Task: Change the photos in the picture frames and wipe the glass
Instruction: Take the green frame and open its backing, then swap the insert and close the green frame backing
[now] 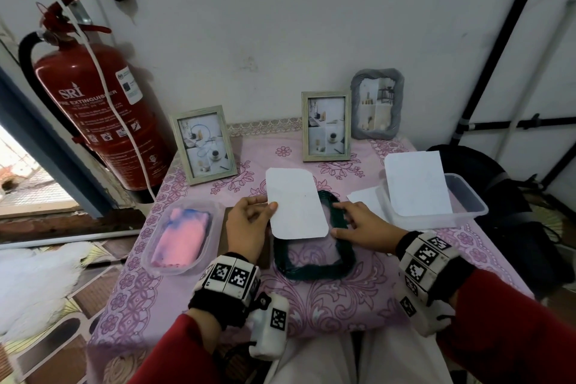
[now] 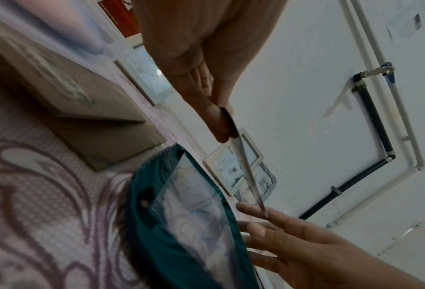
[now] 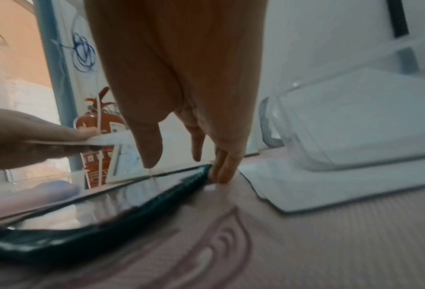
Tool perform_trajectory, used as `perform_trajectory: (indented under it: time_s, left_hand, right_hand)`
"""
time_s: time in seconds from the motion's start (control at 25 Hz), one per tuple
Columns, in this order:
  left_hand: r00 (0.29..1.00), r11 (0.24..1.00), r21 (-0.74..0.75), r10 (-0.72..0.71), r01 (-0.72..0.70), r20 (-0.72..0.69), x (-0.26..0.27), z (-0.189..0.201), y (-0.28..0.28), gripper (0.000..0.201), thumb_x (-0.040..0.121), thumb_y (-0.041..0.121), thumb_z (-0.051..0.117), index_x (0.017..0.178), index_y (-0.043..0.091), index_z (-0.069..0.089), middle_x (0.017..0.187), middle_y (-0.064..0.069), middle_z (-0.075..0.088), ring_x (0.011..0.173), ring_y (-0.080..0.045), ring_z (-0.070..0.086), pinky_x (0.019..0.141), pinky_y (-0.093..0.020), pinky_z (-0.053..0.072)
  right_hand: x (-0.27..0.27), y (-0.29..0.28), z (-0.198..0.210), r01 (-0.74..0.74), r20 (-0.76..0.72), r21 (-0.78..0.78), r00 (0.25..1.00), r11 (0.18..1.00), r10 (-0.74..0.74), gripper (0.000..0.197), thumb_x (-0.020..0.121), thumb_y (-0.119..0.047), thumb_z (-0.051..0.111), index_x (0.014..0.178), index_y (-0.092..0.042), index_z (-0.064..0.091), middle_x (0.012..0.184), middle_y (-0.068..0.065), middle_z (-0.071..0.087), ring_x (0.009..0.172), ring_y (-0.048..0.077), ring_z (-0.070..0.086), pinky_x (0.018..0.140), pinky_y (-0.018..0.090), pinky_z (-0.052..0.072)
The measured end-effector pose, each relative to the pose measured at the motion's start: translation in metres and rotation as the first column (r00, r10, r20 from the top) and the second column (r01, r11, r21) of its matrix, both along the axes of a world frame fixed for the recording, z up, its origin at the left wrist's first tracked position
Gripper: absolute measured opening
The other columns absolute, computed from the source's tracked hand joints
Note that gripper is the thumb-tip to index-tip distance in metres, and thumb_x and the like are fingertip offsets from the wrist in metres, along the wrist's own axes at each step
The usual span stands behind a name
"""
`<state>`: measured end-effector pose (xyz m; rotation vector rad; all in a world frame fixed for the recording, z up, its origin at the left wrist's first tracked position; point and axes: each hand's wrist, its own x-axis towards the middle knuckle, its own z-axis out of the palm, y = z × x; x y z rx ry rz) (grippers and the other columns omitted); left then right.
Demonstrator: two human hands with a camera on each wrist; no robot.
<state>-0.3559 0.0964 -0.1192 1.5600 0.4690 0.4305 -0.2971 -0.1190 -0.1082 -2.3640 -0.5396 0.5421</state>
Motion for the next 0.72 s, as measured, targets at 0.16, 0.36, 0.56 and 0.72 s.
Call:
perform_trajectory:
  time_s: [0.16, 0.36, 0.56, 0.72]
  left_hand:
    - [1.0, 1.0, 0.021, -0.014, 0.014, 0.012, 0.006, -0.001, -0.009, 0.024, 0.086, 0.005, 0.062, 0.108, -0.001, 0.056, 0.077, -0.012, 0.065, 0.06, -0.017, 0.059, 0.046, -0.021, 0.052]
    - [0.997, 0.997, 0.009, -0.079, 0.079, 0.0, 0.017, -0.003, -0.031, 0.023, 0.087, 0.001, 0.059, 0.11, 0.001, 0.053, 0.079, -0.011, 0.063, 0.077, -0.027, 0.062, 0.073, -0.038, 0.054]
    - [0.99, 0.99, -0.01, -0.138, 0.138, 0.0, 0.028, -0.006, -0.054, 0.024, 0.087, -0.001, 0.058, 0.111, -0.003, 0.053, 0.093, -0.022, 0.065, 0.083, -0.032, 0.063, 0.075, -0.044, 0.054]
    - [0.98, 0.98, -0.003, -0.199, 0.199, -0.025, 0.034, -0.01, -0.066, 0.023, 0.089, -0.001, 0.055, 0.111, -0.001, 0.052, 0.088, -0.019, 0.062, 0.066, -0.022, 0.059, 0.049, -0.022, 0.053]
  right_hand:
    - [-0.016, -0.013, 0.021, 0.047, 0.265, 0.097, 0.962, 0.994, -0.071, 0.054, 0.088, -0.016, 0.056, 0.138, -0.017, 0.034, 0.123, 0.008, 0.037, 0.106, 0.02, 0.047, 0.096, 0.025, 0.038]
    - [-0.011, -0.057, 0.033, 0.223, 0.518, -0.123, 0.845, 0.967, -0.129, 0.051, 0.085, -0.018, 0.054, 0.134, -0.022, 0.041, 0.121, 0.006, 0.044, 0.111, 0.025, 0.043, 0.093, 0.035, 0.037]
    - [-0.013, -0.1, 0.025, 0.261, 0.517, -0.37, 0.855, 0.892, -0.036, 0.045, 0.082, -0.032, 0.055, 0.126, -0.03, 0.045, 0.117, -0.004, 0.051, 0.11, 0.02, 0.043, 0.089, 0.032, 0.027]
    - [-0.013, -0.115, 0.022, 0.264, 0.508, -0.312, 0.858, 0.913, -0.075, 0.019, 0.089, -0.022, 0.049, 0.103, -0.03, 0.059, 0.104, -0.009, 0.06, 0.103, 0.015, 0.048, 0.088, 0.03, 0.03]
